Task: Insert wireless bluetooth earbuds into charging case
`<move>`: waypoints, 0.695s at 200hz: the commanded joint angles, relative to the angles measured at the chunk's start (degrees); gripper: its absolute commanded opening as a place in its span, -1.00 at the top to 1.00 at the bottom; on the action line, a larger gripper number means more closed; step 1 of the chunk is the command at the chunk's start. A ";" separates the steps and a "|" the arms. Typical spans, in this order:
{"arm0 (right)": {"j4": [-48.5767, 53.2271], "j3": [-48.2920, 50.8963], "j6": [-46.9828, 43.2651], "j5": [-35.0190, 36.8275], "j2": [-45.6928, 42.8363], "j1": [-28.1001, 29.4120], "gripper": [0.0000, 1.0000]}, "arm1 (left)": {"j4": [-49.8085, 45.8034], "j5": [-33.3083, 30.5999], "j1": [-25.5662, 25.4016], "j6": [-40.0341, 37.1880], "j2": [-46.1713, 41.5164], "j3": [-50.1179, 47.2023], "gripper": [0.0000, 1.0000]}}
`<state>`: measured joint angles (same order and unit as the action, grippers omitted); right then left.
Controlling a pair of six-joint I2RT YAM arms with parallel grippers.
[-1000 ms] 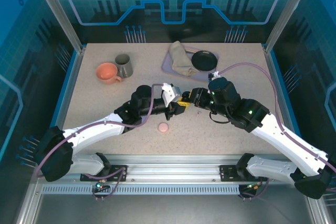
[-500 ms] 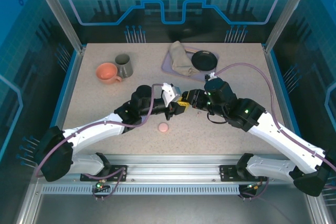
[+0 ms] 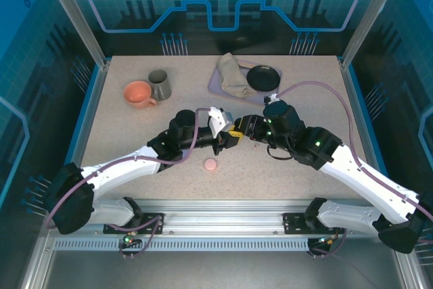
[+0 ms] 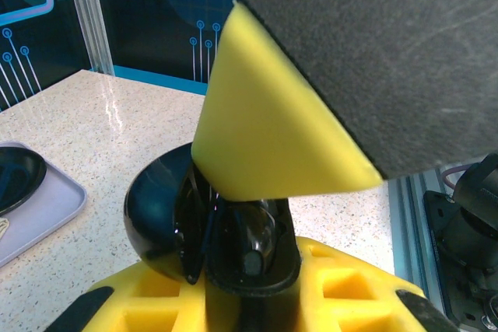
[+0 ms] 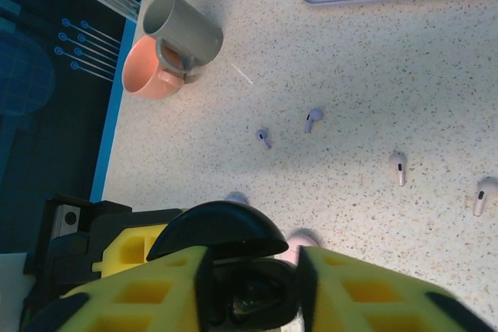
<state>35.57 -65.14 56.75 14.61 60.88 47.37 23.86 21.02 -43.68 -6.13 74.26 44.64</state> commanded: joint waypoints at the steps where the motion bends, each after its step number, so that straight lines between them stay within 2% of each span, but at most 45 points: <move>1: 1.34 -0.73 -2.11 1.64 -1.61 1.01 0.06 | 2.06 0.43 -0.43 -1.08 -0.34 1.90 1.00; 19: 1.55 -1.19 -4.10 2.14 -2.72 0.76 -0.14 | 2.07 0.43 -0.38 -1.08 -0.34 1.87 1.00; 47: 2.82 -2.16 -8.04 2.52 -4.64 -0.64 -0.32 | 2.07 0.34 -0.36 -0.99 -0.76 1.83 1.00; 63: 3.01 -2.69 -11.84 0.46 -5.76 -2.44 -0.44 | 1.98 0.17 -0.36 -0.99 -1.14 1.76 1.00; 72: 2.74 -2.79 -14.54 -1.53 -6.68 -3.88 -0.58 | 1.85 0.15 -0.38 -0.99 -1.49 1.76 1.00; 95: 1.35 -2.58 -23.81 -10.11 -9.55 -9.01 -0.99 | 1.35 -0.04 -0.35 -1.33 -2.66 1.77 1.00; 116: 2.23 -2.96 -31.11 -20.11 -10.69 -16.08 -1.00 | 1.37 0.57 -0.39 -1.73 -3.96 1.69 1.00; 139: 2.35 -3.23 -38.37 -36.20 -9.82 -25.17 -1.00 | 1.39 1.35 -0.27 -2.08 -5.23 1.77 1.00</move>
<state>37.69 -66.65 30.44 -2.39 50.59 29.26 23.86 21.04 -43.68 -6.48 71.55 44.64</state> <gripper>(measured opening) 0.999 0.217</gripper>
